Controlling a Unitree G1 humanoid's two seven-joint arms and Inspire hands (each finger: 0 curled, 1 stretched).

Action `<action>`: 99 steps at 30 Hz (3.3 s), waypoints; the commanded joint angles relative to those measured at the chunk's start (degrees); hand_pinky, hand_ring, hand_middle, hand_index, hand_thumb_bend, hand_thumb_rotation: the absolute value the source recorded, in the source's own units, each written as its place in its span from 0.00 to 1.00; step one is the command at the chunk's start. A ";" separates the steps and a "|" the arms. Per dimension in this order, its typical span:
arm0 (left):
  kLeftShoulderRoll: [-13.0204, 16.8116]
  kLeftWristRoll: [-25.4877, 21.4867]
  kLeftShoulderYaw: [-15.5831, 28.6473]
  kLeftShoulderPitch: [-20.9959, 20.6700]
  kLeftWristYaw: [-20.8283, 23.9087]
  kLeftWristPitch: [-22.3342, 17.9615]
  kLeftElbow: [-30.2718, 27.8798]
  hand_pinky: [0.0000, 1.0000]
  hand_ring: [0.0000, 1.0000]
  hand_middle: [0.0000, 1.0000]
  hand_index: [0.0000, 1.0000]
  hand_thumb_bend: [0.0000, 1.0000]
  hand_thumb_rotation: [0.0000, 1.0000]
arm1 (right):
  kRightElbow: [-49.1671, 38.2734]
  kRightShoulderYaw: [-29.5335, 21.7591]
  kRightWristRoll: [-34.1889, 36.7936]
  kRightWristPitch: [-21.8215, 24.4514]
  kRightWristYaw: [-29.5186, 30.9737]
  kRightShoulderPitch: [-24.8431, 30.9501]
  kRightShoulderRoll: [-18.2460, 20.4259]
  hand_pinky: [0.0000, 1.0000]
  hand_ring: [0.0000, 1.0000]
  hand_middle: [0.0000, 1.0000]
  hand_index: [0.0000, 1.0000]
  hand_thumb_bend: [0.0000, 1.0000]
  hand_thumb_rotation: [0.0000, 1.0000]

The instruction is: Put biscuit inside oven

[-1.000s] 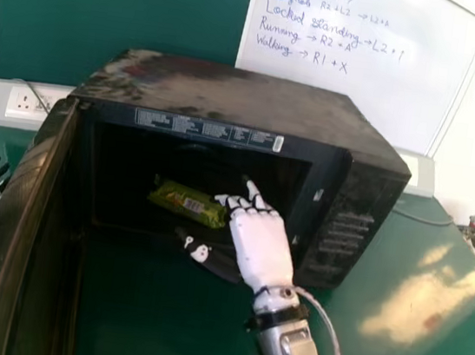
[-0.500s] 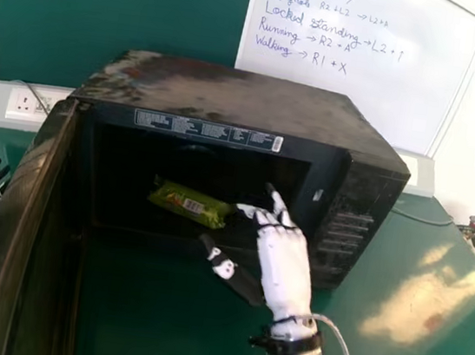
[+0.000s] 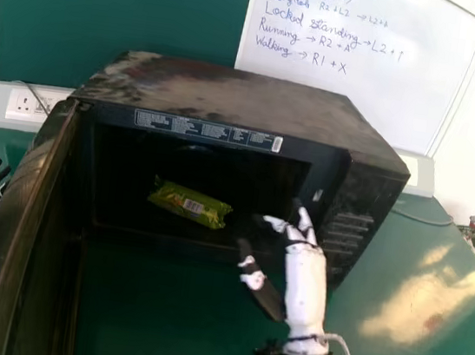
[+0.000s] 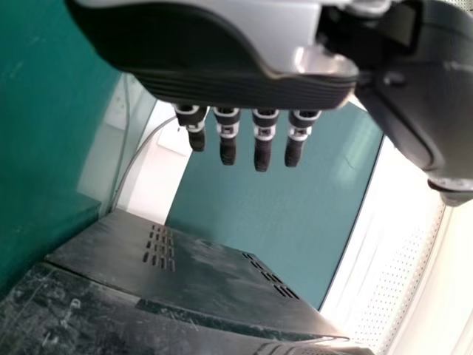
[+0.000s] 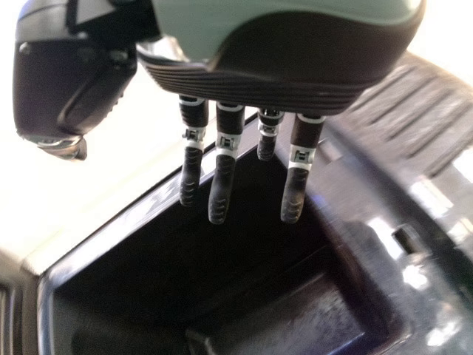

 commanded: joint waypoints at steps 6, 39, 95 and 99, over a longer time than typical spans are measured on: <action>-2.42 -0.51 -0.14 1.78 0.25 -0.01 2.30 0.50 0.71 0.78 0.89 0.14 0.00 | 2.05 -3.87 7.77 -3.39 3.10 1.18 1.87 0.48 0.55 0.62 0.69 0.71 0.61; -2.13 -0.98 -0.01 1.80 -0.58 0.43 2.40 0.52 0.71 0.79 0.90 0.12 0.00 | 1.78 -20.87 30.76 3.76 28.14 -0.65 1.92 0.41 0.48 0.57 0.67 0.50 0.53; -1.13 -5.84 1.19 3.70 -4.87 4.02 -1.74 0.36 0.66 0.74 0.91 0.03 0.00 | 50.76 -27.13 39.68 -8.16 23.34 -19.15 6.24 0.34 0.39 0.48 0.64 0.50 0.70; -1.40 -7.18 0.91 3.99 -6.89 5.54 -3.88 0.03 0.65 0.74 0.90 0.00 0.00 | 50.76 -27.10 39.70 -8.53 23.24 -19.06 6.60 0.32 0.39 0.48 0.64 0.50 0.67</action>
